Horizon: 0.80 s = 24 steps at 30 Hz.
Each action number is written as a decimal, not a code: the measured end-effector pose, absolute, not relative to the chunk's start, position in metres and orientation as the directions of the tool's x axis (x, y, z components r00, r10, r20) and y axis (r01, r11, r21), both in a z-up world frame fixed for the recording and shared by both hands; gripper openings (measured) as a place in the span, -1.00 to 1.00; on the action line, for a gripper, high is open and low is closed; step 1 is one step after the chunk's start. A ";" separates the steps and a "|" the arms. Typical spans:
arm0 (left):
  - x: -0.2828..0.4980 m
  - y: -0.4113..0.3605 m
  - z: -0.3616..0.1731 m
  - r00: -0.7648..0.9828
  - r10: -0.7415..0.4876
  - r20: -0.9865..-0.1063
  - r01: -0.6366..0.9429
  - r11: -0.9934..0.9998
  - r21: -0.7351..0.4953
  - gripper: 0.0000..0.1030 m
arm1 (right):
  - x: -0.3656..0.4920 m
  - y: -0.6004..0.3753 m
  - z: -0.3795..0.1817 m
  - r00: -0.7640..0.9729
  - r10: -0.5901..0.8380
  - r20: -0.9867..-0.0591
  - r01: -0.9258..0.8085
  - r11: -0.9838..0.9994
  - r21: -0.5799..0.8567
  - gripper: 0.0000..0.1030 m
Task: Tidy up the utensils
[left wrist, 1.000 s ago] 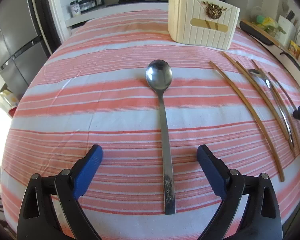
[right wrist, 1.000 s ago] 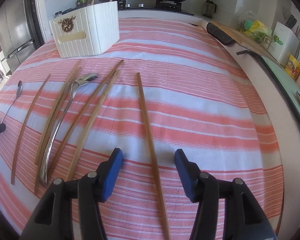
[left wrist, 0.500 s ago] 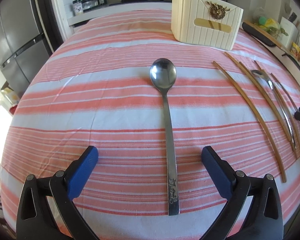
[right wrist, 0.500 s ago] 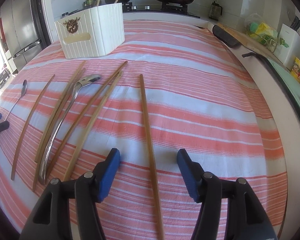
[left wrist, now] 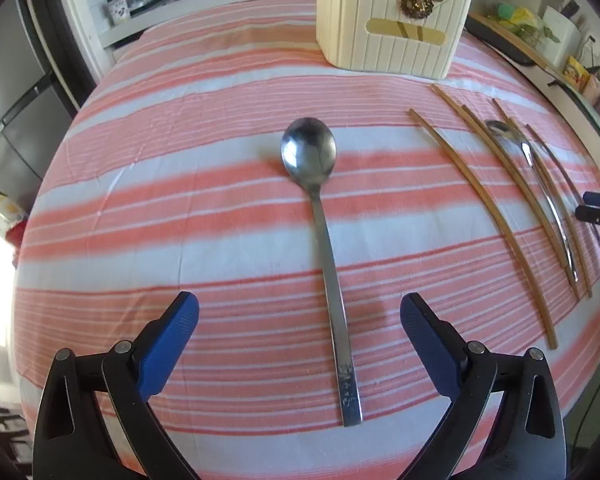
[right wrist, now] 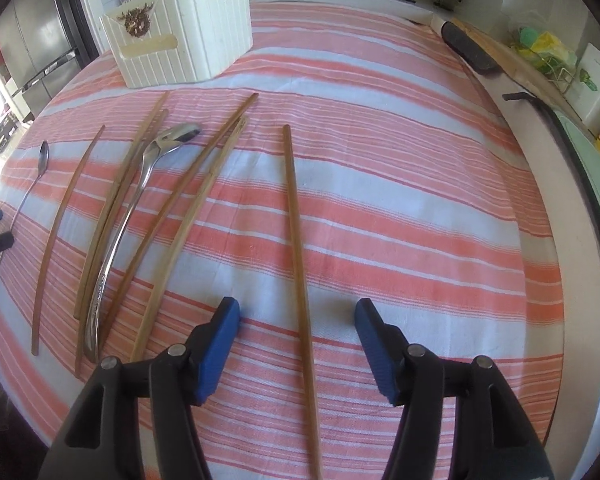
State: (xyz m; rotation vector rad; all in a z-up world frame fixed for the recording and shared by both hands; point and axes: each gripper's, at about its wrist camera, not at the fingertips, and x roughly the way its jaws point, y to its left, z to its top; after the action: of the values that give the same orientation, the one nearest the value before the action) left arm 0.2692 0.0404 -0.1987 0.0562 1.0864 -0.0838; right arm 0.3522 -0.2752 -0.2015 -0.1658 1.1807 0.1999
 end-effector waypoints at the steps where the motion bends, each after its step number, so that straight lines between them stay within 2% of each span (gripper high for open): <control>1: 0.274 0.041 -0.196 0.462 -0.048 -0.886 0.103 0.995 0.000 0.96 | 0.358 -0.274 -0.201 0.338 0.067 -0.939 -0.255 0.967 -0.023 0.19; 5: 0.299 0.044 -0.192 0.442 -0.099 -0.892 0.103 0.993 -0.060 0.96 | 0.380 -0.266 -0.199 0.284 0.059 -0.957 -0.306 0.952 -0.032 0.19; 8: 0.318 0.040 -0.195 0.439 -0.090 -0.894 0.098 0.994 -0.052 0.93 | 0.400 -0.256 -0.198 0.296 0.065 -0.953 -0.342 0.939 -0.043 0.18; 11: 0.332 0.034 -0.201 0.426 -0.077 -0.902 0.095 0.995 -0.040 0.77 | 0.420 -0.246 -0.200 0.311 0.075 -0.947 -0.357 0.933 -0.043 0.11; 14: 0.340 0.028 -0.205 0.443 -0.046 -0.895 0.093 0.996 -0.006 0.42 | 0.437 -0.241 -0.199 0.333 0.084 -0.939 -0.343 0.938 -0.038 -0.08; 15: 0.340 0.026 -0.204 0.460 -0.045 -0.887 0.098 0.995 0.001 0.13 | 0.442 -0.239 -0.198 0.340 0.086 -0.936 -0.338 0.940 -0.037 -0.28; 16: 0.341 0.025 -0.203 0.476 -0.049 -0.878 0.105 0.995 0.001 -0.13 | 0.447 -0.238 -0.197 0.342 0.100 -0.935 -0.335 0.942 -0.022 -0.61; 17: 0.341 0.025 -0.201 0.484 -0.064 -0.873 0.111 0.994 -0.011 -0.38 | 0.450 -0.240 -0.197 0.339 0.113 -0.934 -0.325 0.946 -0.004 -0.78; 19: 0.342 0.028 -0.201 0.494 -0.073 -0.867 0.107 0.994 -0.022 -0.43 | 0.455 -0.240 -0.196 0.341 0.117 -0.933 -0.305 0.952 0.008 -0.89; 20: 0.341 0.029 -0.199 0.508 -0.060 -0.859 0.100 0.995 -0.010 -0.90 | 0.456 -0.240 -0.195 0.347 0.119 -0.930 -0.297 0.955 0.011 -0.89; 21: 0.338 0.030 -0.194 0.528 -0.074 -0.846 0.105 0.994 -0.021 -0.96 | 0.455 -0.246 -0.194 0.356 0.126 -0.926 -0.288 0.957 0.019 -0.89; 24: 0.323 0.031 -0.173 0.567 -0.123 -0.815 0.115 0.991 -0.069 -0.98 | 0.444 -0.254 -0.178 0.407 0.173 -0.897 -0.260 0.963 0.068 -0.89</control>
State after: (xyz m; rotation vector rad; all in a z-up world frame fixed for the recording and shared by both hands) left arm 0.3235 0.0309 -0.1733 -0.0085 0.9583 -0.1401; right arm 0.4444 -0.2536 -0.1785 -0.0871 1.1196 0.2731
